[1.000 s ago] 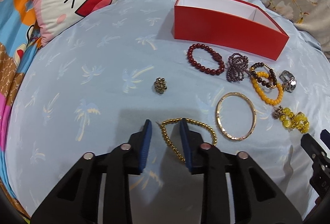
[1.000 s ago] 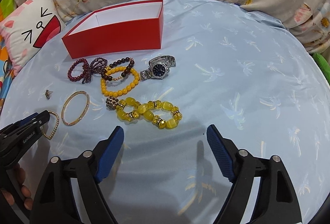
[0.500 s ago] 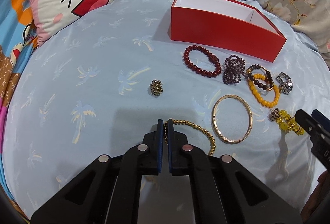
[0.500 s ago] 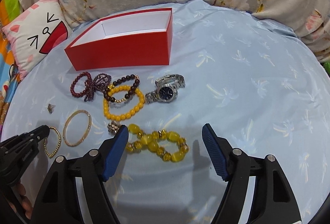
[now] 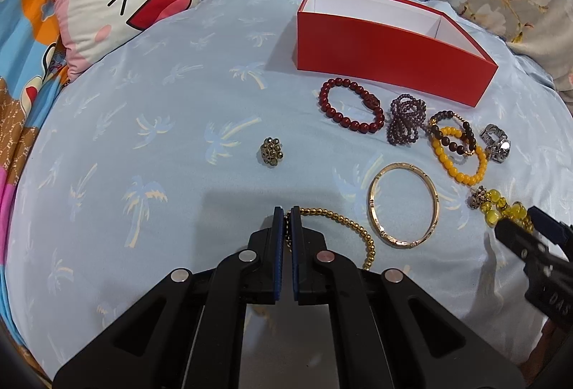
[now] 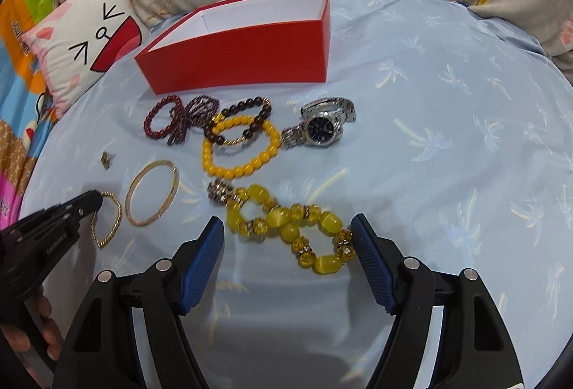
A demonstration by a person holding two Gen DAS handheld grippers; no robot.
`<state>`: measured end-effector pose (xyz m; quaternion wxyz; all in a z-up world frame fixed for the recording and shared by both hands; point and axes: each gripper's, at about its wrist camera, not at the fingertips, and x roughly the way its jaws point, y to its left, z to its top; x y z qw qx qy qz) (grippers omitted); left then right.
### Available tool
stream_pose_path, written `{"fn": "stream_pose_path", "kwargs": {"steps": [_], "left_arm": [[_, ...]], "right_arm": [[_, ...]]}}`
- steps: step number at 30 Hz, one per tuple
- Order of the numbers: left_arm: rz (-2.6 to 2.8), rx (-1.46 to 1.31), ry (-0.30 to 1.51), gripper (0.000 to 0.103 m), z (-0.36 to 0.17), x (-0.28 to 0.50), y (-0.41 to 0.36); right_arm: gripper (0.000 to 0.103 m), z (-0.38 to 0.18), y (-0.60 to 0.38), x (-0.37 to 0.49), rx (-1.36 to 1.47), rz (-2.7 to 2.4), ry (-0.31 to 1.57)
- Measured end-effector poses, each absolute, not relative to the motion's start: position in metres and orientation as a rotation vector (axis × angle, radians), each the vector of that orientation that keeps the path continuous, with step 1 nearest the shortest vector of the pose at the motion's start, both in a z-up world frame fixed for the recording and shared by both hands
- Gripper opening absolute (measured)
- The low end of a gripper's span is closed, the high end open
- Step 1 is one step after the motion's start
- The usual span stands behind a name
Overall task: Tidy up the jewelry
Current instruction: 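Grasp the gold bead chain bracelet with the left tool while the right tool approaches the yellow beaded bracelet, then close the right tool on the yellow beaded bracelet and lift it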
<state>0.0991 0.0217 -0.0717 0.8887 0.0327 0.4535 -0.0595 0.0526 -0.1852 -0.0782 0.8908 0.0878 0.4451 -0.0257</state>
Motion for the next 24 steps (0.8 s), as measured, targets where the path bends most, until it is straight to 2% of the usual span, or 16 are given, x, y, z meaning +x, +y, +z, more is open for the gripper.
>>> {"fn": "stream_pose_path", "kwargs": {"steps": [4, 6, 7, 9, 16, 24], "left_arm": [[-0.122, 0.068, 0.940, 0.003, -0.072, 0.098, 0.021], [-0.120, 0.071, 0.938, 0.003, -0.072, 0.097, 0.021], [-0.120, 0.071, 0.938, 0.003, -0.072, 0.097, 0.021], [-0.121, 0.071, 0.938, 0.003, -0.072, 0.096, 0.021], [-0.142, 0.051, 0.947, 0.003, -0.070, 0.093, 0.021], [-0.174, 0.040, 0.908, 0.003, -0.050, 0.081, 0.022]], "right_arm": [[0.056, -0.079, -0.175, 0.043, 0.130, -0.064, 0.939], [0.044, -0.080, -0.174, 0.041, 0.103, -0.087, 0.937], [0.042, -0.080, -0.174, 0.042, 0.097, -0.097, 0.936], [0.028, -0.079, -0.177, 0.043, 0.099, -0.112, 0.936], [0.010, -0.074, -0.182, 0.040, 0.142, -0.093, 0.925], [0.009, -0.053, -0.182, 0.029, 0.180, -0.091, 0.863]]}}
